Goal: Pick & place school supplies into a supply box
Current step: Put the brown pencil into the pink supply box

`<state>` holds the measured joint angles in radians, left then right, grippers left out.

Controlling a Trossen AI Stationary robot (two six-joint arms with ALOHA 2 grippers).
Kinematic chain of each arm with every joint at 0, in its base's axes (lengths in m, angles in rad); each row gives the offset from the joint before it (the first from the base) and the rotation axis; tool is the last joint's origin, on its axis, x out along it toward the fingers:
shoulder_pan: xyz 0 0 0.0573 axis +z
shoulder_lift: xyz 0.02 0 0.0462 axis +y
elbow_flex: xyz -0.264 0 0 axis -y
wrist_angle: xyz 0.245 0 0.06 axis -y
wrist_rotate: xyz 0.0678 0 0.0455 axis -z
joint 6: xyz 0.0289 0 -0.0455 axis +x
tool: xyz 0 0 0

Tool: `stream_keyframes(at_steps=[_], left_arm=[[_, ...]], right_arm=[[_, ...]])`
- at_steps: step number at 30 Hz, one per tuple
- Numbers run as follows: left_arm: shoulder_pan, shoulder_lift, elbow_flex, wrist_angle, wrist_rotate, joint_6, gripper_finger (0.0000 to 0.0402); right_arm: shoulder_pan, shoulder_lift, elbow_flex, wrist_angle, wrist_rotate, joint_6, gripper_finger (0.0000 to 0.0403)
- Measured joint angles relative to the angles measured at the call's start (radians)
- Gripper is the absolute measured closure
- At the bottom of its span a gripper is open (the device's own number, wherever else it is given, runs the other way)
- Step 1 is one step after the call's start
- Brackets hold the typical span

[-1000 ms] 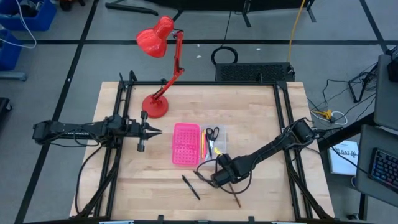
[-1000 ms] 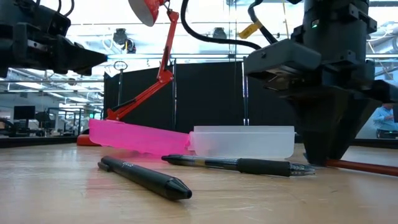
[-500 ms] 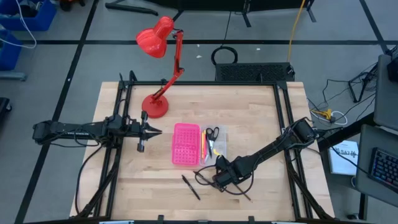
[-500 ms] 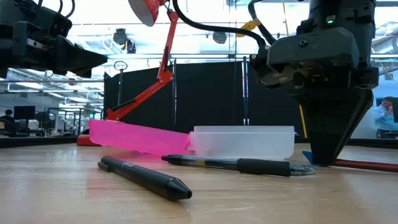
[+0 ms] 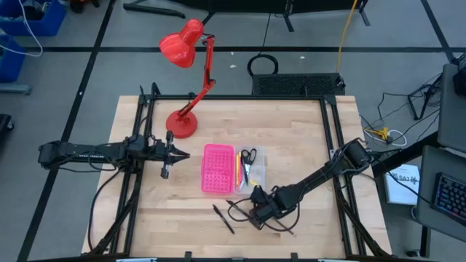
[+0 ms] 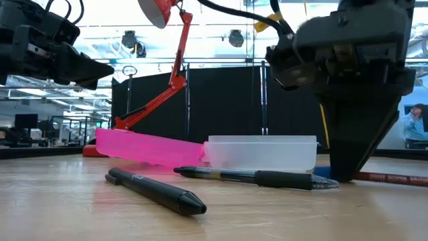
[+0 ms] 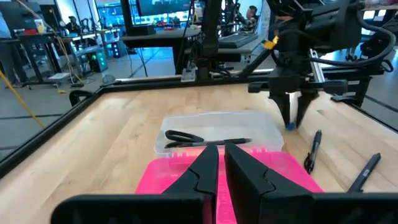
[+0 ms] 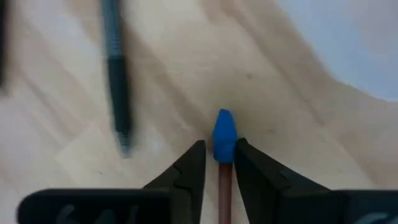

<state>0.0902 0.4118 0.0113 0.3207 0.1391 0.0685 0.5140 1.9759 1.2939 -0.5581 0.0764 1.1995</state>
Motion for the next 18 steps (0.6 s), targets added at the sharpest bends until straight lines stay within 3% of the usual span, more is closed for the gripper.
stream_keyframes(at_steps=[9, 18], left_arm=[[0.000, 0.000, 0.000, -0.005, 0.001, -0.008, 0.0364], [0.000, 0.000, 0.000, -0.005, 0.000, 0.002, 0.0364]], right_arm=[[0.008, 0.000, 0.000, 0.012, 0.004, 0.007, 0.0286], [0.022, 0.002, 0.000, 0.008, 0.058, 0.045, 0.0337]])
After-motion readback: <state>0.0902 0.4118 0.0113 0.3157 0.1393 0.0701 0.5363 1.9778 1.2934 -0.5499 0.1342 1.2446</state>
